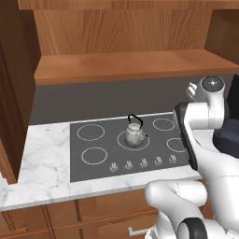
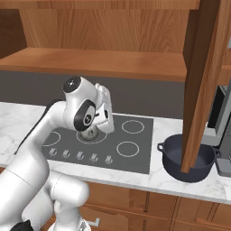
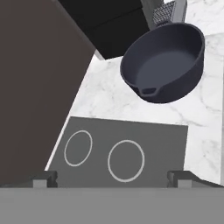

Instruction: Pick the kettle from the cabinet and place it on a stove burner. Then pick the pot from the counter and place it on another stove burner. Finally, turn both burners on.

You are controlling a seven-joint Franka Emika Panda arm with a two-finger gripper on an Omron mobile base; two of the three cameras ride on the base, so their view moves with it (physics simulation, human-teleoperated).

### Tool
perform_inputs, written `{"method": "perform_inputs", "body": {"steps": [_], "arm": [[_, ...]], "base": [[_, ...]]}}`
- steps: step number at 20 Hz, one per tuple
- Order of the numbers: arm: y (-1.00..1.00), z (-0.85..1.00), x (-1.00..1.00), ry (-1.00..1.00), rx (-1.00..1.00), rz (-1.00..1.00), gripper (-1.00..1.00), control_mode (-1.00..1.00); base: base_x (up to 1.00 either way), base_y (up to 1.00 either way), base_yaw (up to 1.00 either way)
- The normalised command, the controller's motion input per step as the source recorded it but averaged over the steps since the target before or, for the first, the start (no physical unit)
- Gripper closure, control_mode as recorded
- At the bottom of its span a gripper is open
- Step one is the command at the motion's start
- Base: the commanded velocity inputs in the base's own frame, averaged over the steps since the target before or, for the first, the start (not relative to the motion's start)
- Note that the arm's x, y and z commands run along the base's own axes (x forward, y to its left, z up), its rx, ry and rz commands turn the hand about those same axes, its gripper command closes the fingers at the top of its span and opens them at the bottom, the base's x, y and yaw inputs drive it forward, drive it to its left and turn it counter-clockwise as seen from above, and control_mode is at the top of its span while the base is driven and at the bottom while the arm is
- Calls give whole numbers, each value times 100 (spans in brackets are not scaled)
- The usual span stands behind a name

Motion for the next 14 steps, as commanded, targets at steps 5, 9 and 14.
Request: {"method": "perform_inputs", "body": {"steps": [5, 9, 14], "arm": [[-22, 0, 0, 0, 5, -3, -100, -100], [-27, 0, 0, 0, 6, -7, -100, -100], [-38, -5, -1, 0, 8, -14, -100, -100]], "base": [[0, 0, 0], [0, 0, 0], [0, 0, 0]]}}
